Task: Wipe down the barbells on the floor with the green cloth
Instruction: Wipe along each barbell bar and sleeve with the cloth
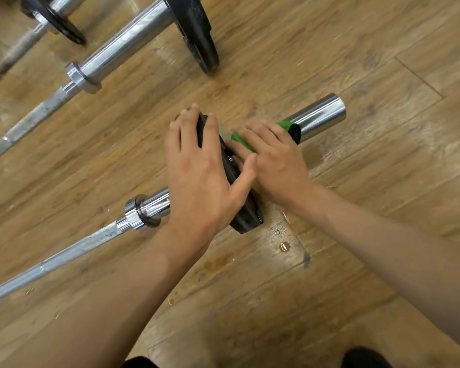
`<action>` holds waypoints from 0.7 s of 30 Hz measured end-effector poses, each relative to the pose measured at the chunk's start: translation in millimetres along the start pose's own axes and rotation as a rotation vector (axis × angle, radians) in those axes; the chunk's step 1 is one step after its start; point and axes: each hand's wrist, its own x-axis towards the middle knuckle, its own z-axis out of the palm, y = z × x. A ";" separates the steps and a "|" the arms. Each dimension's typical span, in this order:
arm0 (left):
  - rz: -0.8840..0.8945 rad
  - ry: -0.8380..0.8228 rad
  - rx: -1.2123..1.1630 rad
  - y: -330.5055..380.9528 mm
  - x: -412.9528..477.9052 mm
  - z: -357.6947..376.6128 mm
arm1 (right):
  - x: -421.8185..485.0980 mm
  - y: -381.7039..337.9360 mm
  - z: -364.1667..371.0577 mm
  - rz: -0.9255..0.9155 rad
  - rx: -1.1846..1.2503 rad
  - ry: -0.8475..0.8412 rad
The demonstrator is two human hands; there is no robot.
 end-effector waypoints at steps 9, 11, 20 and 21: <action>0.100 -0.077 0.010 37.8 -86.0 -9.6 | -41.3 35.2 -53.5 0.464 -0.103 0.041; 0.134 -0.127 0.042 47.0 -110.1 -13.5 | -44.6 7.5 -54.1 0.448 -0.092 -0.026; 0.309 -0.199 -0.115 20.6 -123.5 -48.8 | -108.3 9.5 -82.8 0.277 -0.073 0.006; 0.267 -0.220 -0.140 14.8 -112.6 -50.9 | -114.8 18.6 -88.1 0.342 -0.098 0.026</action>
